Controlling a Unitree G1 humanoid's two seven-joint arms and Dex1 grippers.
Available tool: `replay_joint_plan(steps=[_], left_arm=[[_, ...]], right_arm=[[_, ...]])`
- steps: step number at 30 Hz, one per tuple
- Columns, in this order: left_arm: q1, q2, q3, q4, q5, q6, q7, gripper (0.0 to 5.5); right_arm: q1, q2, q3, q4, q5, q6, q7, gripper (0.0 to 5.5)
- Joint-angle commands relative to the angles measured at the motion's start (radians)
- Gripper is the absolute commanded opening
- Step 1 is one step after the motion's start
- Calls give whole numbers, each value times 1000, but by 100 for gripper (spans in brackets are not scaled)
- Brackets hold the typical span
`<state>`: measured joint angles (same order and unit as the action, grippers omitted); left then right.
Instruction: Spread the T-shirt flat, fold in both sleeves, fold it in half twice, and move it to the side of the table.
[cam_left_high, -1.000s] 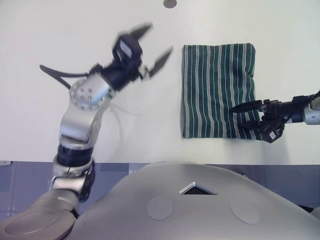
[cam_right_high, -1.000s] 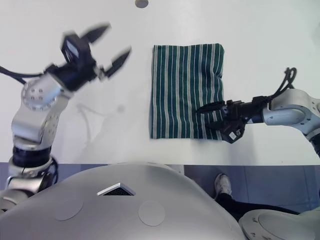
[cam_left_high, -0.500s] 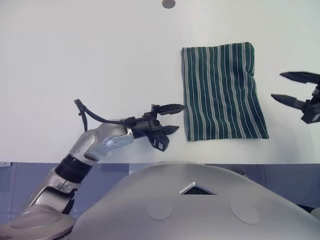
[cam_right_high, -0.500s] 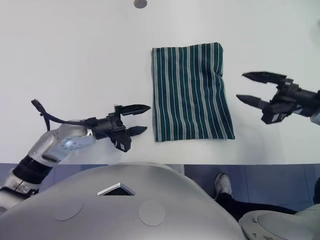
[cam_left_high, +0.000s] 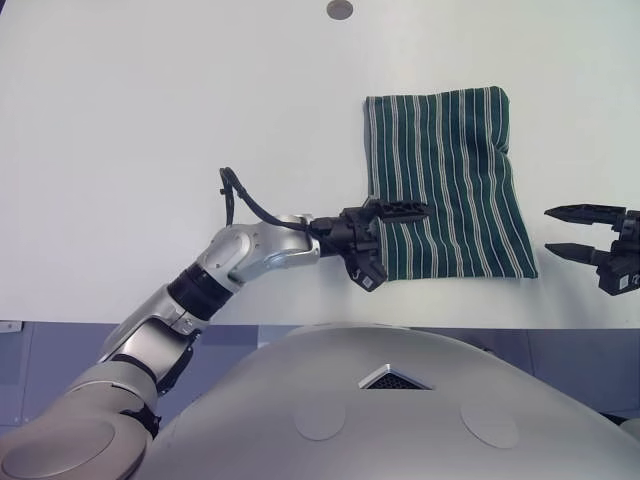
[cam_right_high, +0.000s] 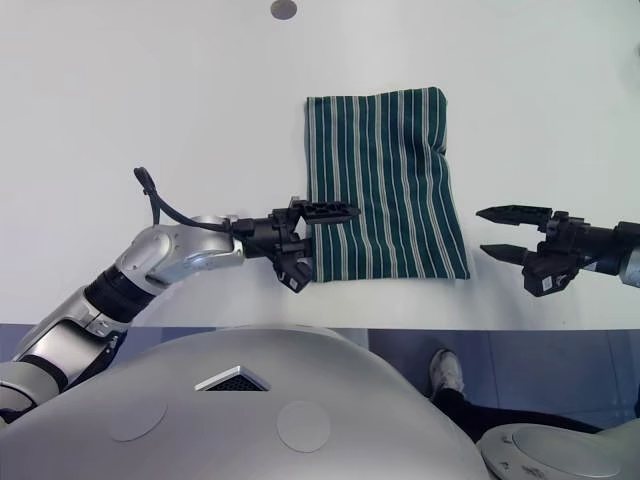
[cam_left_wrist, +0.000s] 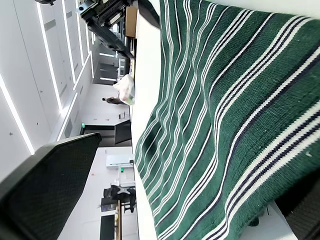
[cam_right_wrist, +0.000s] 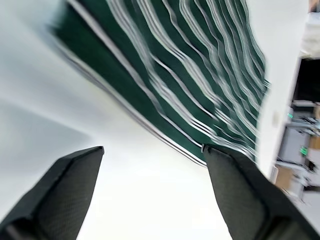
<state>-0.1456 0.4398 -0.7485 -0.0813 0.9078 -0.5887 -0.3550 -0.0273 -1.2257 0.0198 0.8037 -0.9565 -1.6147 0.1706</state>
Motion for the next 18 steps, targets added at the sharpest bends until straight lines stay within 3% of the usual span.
replay_joint_plan(steps=[1,3,7,18], left_arm=[[42,58,-91,164,107,47,-114,538],[32,61,-103,170,102,40,-116,538],[29,57,-115,178,96,48,-108,447],[19,50,-133,224,53,66,-141,209]], right_arm=[[32,61,41,-116,-157,47,-105,370],[56,72,64,-156,-207,86,-181,370],[62,72,141,-208,-269,139,-303,370],[17,6,322,-222,-328,225,-531,140]])
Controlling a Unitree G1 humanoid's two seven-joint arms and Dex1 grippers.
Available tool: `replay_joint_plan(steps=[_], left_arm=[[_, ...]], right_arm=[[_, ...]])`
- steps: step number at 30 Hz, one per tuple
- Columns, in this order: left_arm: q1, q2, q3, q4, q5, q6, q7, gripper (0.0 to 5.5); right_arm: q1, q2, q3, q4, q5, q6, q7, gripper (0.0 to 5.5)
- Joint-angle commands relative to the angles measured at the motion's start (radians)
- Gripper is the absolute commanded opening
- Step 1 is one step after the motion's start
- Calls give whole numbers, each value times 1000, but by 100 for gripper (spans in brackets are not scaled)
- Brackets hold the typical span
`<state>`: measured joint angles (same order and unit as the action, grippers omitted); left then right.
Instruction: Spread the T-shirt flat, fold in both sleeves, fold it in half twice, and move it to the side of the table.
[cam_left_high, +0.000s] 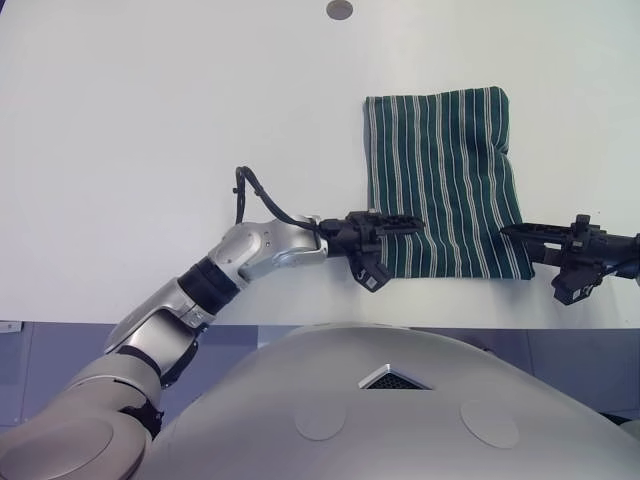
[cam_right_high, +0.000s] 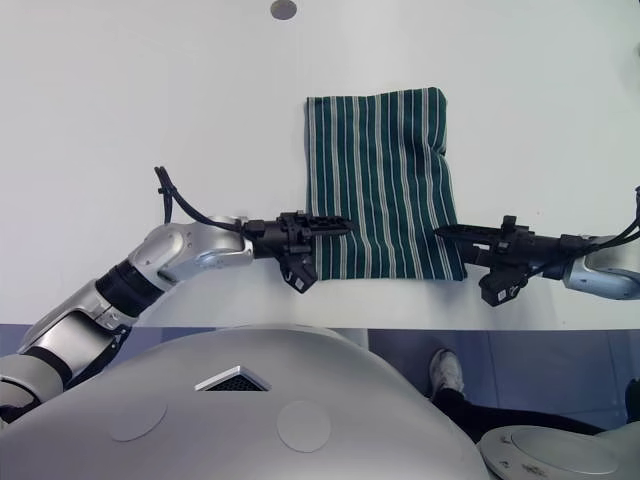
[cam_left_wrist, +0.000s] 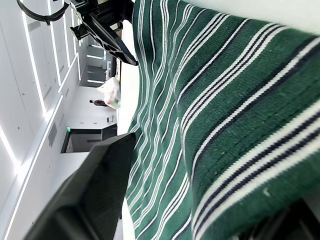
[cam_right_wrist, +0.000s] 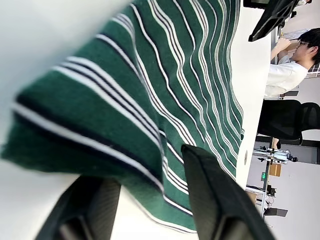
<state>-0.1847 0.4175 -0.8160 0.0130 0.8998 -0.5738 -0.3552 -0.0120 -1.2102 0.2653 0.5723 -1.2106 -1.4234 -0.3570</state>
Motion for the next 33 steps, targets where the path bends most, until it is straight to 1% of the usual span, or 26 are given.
replay_joint_plan(steps=[1,6,11,14,18,20,22,24,26,27,29,30,31,33], left_arm=[[57,75,-68,131,56,52,-149,183],[52,86,-71,135,35,55,-182,140],[45,95,-71,134,17,53,-202,113],[22,111,-72,131,-36,36,-262,90],[-47,94,-73,166,-130,43,-387,52],[-58,89,-51,156,-261,104,-505,33],[-65,110,-25,150,-363,142,-591,12],[-70,139,-10,163,-412,140,-627,5],[-43,188,-2,144,-480,136,-668,3],[-29,216,0,124,-527,133,-699,3],[-5,273,7,60,-646,146,-773,3],[4,312,21,-14,-750,179,-828,2],[11,346,34,-84,-840,218,-878,2],[23,409,51,-221,-992,320,-967,2]], right_arm=[[-6,-12,90,11,-76,39,-16,116],[-47,-14,157,36,-58,43,-32,10],[-61,-11,190,54,-18,48,-32,6],[-80,4,195,77,47,38,-3,6],[-82,24,194,60,152,28,57,6],[-89,33,198,62,224,18,108,6],[-113,38,217,80,321,0,179,6],[-159,25,272,86,447,-24,289,6],[-225,-17,387,47,633,-17,462,6],[-234,-53,453,-12,769,29,577,6],[-209,-149,554,-210,1047,182,818,6],[-171,-230,588,-382,1201,305,964,6],[-136,-299,606,-526,1322,411,1080,6],[-74,-407,609,-743,1493,583,1239,6]])
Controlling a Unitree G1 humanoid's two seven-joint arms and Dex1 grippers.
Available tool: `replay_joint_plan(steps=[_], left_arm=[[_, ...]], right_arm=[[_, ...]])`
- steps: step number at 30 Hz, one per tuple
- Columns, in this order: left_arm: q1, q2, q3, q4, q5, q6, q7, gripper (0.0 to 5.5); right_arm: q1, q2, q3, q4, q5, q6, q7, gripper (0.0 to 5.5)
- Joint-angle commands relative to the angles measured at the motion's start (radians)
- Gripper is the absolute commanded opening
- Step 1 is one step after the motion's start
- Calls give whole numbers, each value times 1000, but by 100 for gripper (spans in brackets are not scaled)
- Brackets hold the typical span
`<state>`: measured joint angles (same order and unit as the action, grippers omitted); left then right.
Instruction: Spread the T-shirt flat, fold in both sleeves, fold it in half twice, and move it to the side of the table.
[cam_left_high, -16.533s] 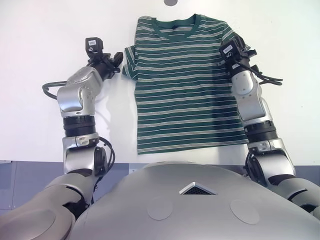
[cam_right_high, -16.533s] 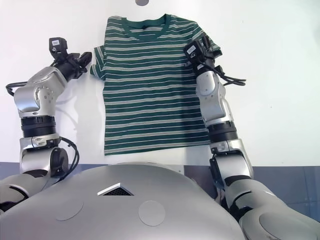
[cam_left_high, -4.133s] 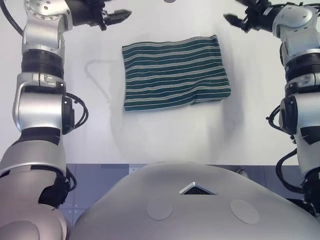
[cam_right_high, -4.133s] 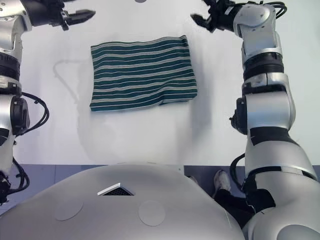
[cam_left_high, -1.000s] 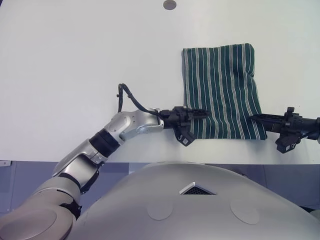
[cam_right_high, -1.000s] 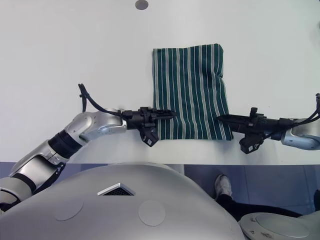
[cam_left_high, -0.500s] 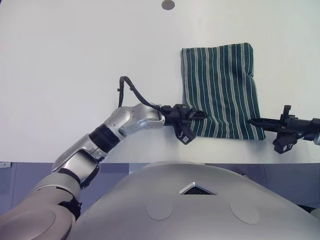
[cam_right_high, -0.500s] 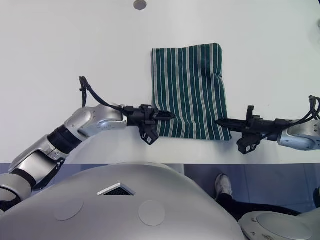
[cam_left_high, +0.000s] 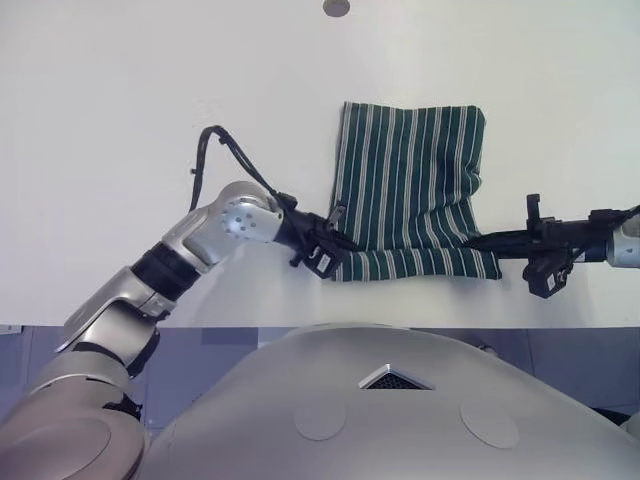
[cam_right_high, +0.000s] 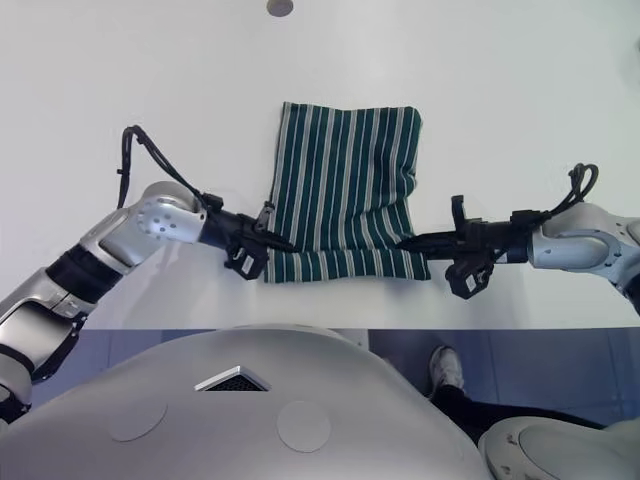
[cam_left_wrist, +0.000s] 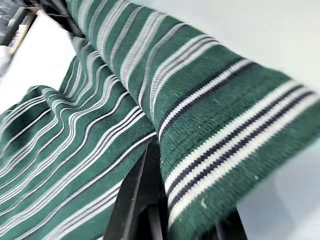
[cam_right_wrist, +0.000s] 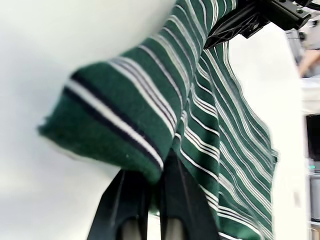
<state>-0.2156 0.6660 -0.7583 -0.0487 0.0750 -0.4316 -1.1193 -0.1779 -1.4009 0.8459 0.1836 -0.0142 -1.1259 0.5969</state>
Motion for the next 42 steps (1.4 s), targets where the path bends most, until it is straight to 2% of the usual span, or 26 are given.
replay_joint_plan(steps=[1,4,8,13,22,27,36,37,38,42], left_arm=[[61,184,-1,-215,-220,229,-235,2],[69,245,44,-410,-436,461,-289,2],[-3,276,161,-475,-685,759,-321,1],[-151,172,227,-271,-700,938,-287,1],[-228,49,253,-1,-552,1008,-208,1],[-242,-16,306,68,-557,1070,-156,1],[-248,-62,286,148,-429,1041,-117,1],[-250,-72,291,166,-411,1036,-96,1],[-254,-83,300,184,-400,1037,-77,39],[-263,-106,325,223,-375,1040,-39,97]], right_arm=[[116,-248,17,-421,351,348,332,6],[166,-326,-54,-622,532,542,439,6],[185,-319,-179,-673,734,790,527,6],[157,-99,-293,-517,748,1016,560,6],[92,192,-411,-328,655,1292,643,6],[82,275,-460,-258,619,1396,665,6],[77,395,-538,-215,558,1591,591,6],[73,411,-552,-210,557,1619,573,42],[69,425,-565,-207,555,1643,559,62],[47,479,-595,-195,551,1761,501,128]])
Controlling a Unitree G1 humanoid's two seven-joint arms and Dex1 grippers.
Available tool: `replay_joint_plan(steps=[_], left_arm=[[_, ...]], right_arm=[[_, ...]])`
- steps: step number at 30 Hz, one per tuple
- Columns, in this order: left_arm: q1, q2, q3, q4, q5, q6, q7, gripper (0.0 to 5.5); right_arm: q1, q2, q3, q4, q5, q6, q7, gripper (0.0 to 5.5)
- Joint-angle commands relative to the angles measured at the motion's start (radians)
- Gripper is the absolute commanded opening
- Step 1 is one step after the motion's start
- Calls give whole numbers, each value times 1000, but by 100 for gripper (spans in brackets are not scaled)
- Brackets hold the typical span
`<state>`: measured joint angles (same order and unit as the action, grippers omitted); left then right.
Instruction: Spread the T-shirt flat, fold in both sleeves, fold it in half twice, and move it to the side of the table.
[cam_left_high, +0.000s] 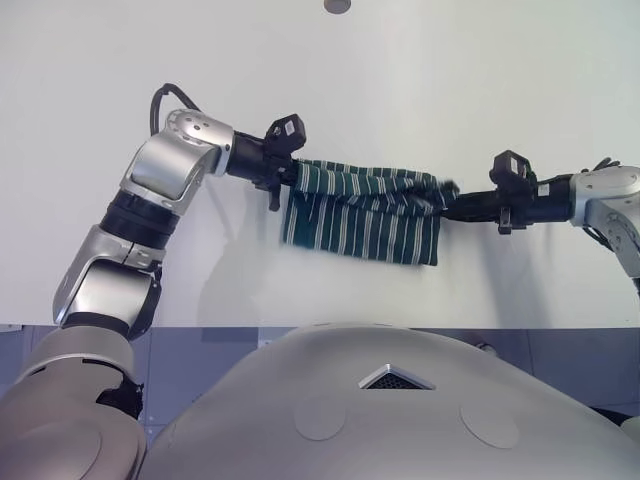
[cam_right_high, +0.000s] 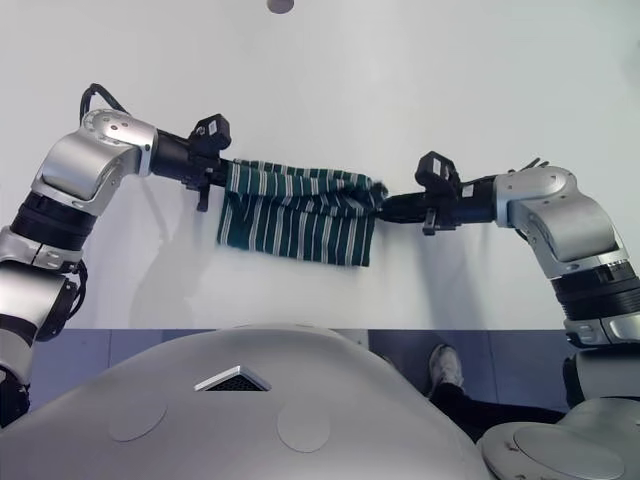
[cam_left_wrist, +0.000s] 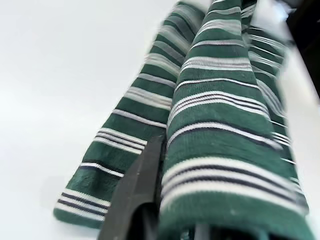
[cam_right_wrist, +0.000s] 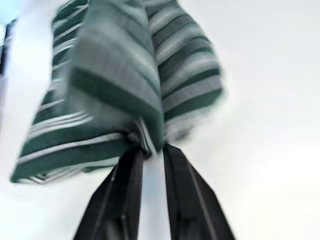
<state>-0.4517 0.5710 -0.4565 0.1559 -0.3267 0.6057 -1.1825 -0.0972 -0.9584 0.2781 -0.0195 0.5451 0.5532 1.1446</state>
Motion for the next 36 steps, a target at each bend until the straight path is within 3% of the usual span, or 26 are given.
replay_joint_plan(steps=[1,5,10,14,17,20,24,31,34,36], left_arm=[[-26,-16,30,23,30,5,31,121],[-79,-87,124,108,14,112,148,176],[-122,-126,245,142,-11,192,249,176],[-73,-107,370,-49,-91,285,304,176],[29,-121,400,-303,-24,-8,356,176],[159,-128,229,-455,63,-275,282,197],[179,-141,-4,-337,216,-421,220,258],[148,-251,-78,-80,283,-406,259,371],[183,-219,-113,35,333,-395,253,371],[147,-236,-91,200,406,-429,384,371]], right_arm=[[-38,49,-35,10,-5,108,-60,153],[-41,134,-117,28,5,160,-166,223],[-20,223,-275,17,52,183,-279,223],[88,285,-472,-94,185,260,-369,223],[194,377,-624,-149,216,222,-501,223],[258,483,-667,-158,173,148,-613,226],[286,567,-622,-140,108,64,-664,226],[299,622,-531,-117,9,-45,-665,226],[241,638,-541,-71,-39,-113,-703,226],[201,642,-541,-37,-58,-144,-713,226]])
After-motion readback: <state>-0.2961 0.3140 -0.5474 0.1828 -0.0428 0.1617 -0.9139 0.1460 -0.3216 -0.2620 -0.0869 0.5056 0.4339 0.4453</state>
